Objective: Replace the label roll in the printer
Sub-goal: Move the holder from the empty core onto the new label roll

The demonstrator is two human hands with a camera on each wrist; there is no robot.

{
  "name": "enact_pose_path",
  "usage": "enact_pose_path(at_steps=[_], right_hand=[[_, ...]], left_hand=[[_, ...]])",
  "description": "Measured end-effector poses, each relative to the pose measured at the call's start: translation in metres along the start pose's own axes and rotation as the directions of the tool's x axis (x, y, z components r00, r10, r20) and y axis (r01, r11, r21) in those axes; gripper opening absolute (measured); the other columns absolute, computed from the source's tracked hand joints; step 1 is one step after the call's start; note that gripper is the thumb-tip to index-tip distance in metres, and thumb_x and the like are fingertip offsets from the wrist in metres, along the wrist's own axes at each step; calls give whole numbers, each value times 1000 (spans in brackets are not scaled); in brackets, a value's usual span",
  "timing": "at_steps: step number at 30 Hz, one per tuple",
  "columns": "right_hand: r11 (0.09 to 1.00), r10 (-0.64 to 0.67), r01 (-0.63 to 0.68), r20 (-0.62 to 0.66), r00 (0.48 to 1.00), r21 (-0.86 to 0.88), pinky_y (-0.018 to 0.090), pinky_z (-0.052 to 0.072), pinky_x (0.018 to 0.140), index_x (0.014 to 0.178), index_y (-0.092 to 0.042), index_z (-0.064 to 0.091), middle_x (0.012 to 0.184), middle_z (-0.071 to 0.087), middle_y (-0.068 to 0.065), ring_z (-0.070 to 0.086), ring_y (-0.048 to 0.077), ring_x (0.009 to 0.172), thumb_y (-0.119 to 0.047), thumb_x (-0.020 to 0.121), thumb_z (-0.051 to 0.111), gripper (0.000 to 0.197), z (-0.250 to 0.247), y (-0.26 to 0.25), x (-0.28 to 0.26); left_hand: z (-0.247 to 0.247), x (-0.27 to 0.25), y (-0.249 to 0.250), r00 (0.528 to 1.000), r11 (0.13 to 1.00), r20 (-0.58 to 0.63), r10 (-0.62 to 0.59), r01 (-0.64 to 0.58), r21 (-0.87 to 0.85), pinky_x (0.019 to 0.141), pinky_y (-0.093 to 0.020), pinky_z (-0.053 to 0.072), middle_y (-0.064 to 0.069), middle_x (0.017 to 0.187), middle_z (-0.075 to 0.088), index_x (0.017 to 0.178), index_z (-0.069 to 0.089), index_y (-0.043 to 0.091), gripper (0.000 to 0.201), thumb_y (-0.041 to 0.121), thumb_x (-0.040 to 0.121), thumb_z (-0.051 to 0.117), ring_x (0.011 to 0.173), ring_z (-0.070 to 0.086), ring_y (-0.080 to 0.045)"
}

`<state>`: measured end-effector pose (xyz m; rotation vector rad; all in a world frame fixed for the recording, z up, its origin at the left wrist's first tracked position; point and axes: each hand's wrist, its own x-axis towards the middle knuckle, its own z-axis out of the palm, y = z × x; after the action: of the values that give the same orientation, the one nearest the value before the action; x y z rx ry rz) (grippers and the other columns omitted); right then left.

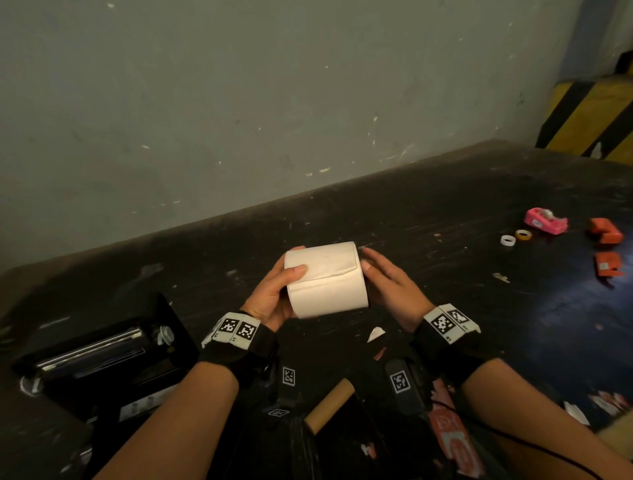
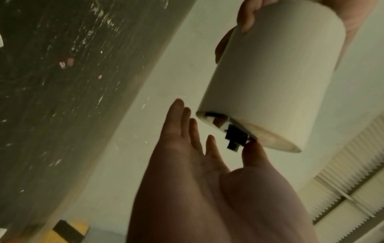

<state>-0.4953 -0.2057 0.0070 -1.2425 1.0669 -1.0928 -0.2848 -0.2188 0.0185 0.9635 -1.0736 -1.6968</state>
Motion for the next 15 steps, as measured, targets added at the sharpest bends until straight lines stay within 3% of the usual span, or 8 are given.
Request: enact_pose_path(at_steps=[2, 4, 7, 12, 15], right_hand=[[999, 33, -35, 43, 999, 37, 47, 44, 102, 138, -35, 40, 133, 54, -4, 54, 16, 120, -45, 95, 38, 44, 6, -3, 0], [996, 64, -67, 58, 996, 60, 48, 46, 99, 134, -35, 44, 129, 59, 0, 58, 17, 116, -60, 89, 35, 52, 9, -4, -1], [994, 87, -92, 80, 993, 58, 50, 49, 96, 138, -36, 36, 133, 54, 2, 58, 22, 115, -75, 68, 51, 81, 9, -4, -4], [997, 66, -68, 45, 997, 33, 48, 51, 93, 141, -34, 26, 132, 48, 2, 57, 23, 111, -48, 62, 70, 91, 16, 0, -5], [998, 57, -57, 0, 998, 36, 47, 53, 90, 141, -32, 30, 131, 50, 3, 58, 22, 108, -37, 76, 69, 76, 21, 6, -4]], left_hand=[[3, -2, -2, 1000, 999, -6, 7, -7, 40, 88, -55, 51, -7, 128, 55, 123, 49, 35, 57, 26, 69, 65, 116, 56, -34], [6, -4, -4, 1000, 998, -20, 9, -8, 66, 85, -52, 53, -6, 128, 54, 124, 47, 38, 56, 26, 70, 62, 114, 56, -32], [7, -7, -7, 1000, 999, -28, 4, -2, 53, 78, -47, 54, -4, 126, 53, 120, 48, 41, 54, 25, 70, 61, 111, 56, -30], [3, -8, -12, 999, 999, -38, -6, 7, 36, 76, -46, 54, -5, 128, 52, 120, 48, 42, 55, 25, 70, 62, 113, 55, -32], [0, -9, -16, 999, 999, -39, -15, 17, 28, 78, -47, 54, -7, 131, 50, 124, 47, 41, 57, 25, 71, 62, 116, 54, -33]])
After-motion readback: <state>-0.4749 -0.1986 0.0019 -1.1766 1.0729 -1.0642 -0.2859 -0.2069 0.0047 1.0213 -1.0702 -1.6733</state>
